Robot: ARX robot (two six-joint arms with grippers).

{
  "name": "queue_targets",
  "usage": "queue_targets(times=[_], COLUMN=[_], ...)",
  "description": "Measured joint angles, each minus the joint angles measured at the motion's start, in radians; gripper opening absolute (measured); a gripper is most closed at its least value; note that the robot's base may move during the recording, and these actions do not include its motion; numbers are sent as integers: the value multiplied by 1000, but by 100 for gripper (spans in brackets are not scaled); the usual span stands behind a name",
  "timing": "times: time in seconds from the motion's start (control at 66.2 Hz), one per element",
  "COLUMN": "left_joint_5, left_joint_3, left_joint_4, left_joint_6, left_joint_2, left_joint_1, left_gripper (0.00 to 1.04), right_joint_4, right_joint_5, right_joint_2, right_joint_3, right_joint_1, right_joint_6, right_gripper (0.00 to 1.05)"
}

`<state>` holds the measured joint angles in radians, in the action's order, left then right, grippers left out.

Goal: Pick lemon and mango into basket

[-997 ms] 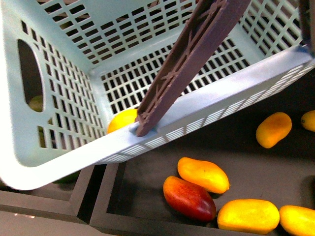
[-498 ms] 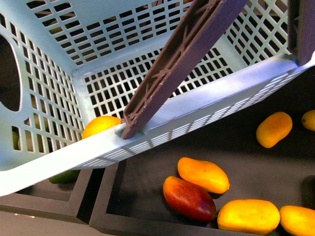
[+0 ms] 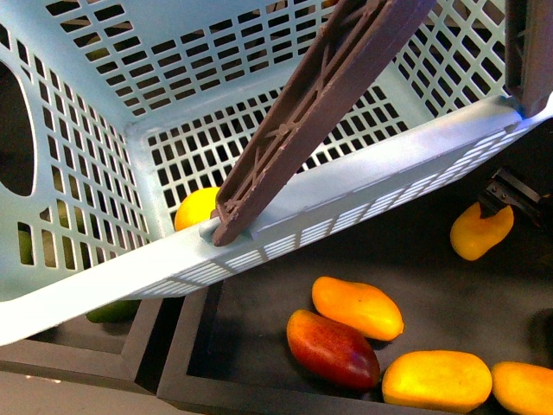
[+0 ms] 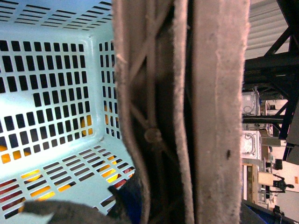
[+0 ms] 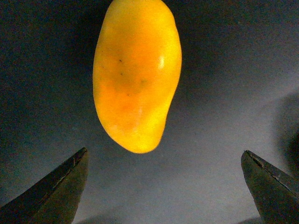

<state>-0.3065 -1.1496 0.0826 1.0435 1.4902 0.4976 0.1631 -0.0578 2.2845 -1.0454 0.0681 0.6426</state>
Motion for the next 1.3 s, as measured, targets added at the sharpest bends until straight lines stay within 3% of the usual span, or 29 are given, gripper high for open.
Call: queue_targets(times=[0.393,0.74,1.027,1.299], left_joint_5=[-5,-1,-5,-3], left_joint_3=[0,0,0,0], left_joint_4=[0,0,0,0], left_joint_6=[0,0,0,0], left_joint_2=[0,0,0,0], left_joint_1=[0,0,0,0], left_gripper=[14,14,14,14], right_joint_4=[-142,-204,-177,-54], right_joint_5=[-51,-58,-51,24], right_joint_2=[209,311,308,145], right_joint_3=[-294,-430,-404,-193], right_joint_1=[-12,-12,-4,57], right_joint_6=[63,69,72,42], right_gripper=[96,96,61,59])
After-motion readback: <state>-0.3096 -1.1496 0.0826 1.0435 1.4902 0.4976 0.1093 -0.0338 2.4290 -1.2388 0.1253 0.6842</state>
